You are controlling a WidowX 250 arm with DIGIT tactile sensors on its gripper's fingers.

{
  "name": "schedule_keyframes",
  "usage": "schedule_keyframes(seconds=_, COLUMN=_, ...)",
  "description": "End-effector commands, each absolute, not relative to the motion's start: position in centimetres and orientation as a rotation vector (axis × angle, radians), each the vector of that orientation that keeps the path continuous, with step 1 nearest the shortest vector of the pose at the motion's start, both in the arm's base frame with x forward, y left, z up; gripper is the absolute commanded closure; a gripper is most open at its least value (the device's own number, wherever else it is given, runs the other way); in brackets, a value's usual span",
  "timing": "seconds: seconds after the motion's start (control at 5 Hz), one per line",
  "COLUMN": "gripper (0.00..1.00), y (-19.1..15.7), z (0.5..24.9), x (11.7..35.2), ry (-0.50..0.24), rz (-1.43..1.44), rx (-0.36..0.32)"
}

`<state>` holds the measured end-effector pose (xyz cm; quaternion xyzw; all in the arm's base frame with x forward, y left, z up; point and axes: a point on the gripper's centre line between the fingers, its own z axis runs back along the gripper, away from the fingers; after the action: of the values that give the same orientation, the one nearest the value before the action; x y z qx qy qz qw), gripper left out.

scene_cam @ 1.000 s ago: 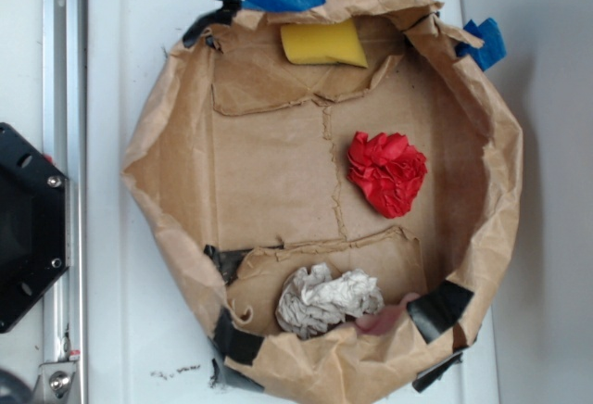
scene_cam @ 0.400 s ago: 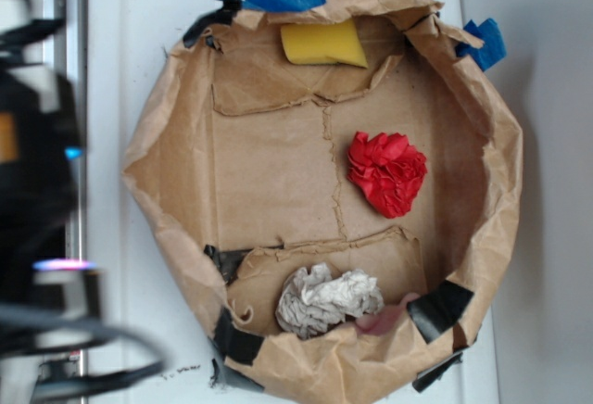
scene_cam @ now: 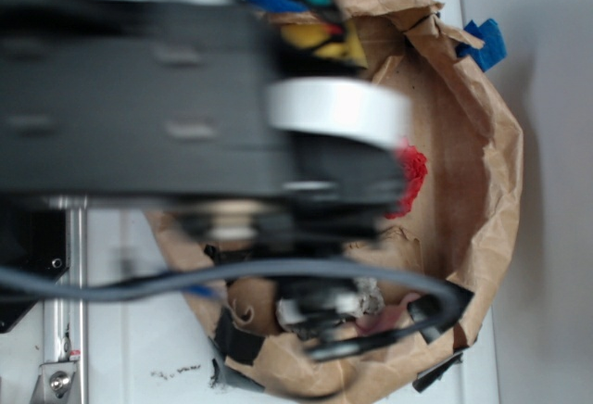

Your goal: Grab the red paper.

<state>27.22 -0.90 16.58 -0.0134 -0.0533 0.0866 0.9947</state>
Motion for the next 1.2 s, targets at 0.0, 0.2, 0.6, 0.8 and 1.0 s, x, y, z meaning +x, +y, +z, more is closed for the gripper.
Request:
schedule_keyframes(seconds=0.0, gripper=0.00, y=-0.3, z=18.1, x=27.7, ry=-0.163, rz=0.190, rx=-0.034)
schedule_keyframes(seconds=0.2, gripper=0.00, y=-0.3, z=18.1, x=27.7, ry=-0.163, rz=0.190, rx=-0.034)
schedule_keyframes(seconds=0.6, gripper=0.00, y=-0.5, z=13.1, x=28.3, ry=-0.195, rz=0.177, rx=0.049)
schedule_keyframes(seconds=0.8, gripper=0.00, y=0.6, z=11.1, x=27.8, ry=-0.219, rz=0.187, rx=0.067)
schedule_keyframes(seconds=1.0, gripper=0.00, y=1.6, z=9.6, x=28.3, ry=-0.203, rz=0.237, rx=0.048)
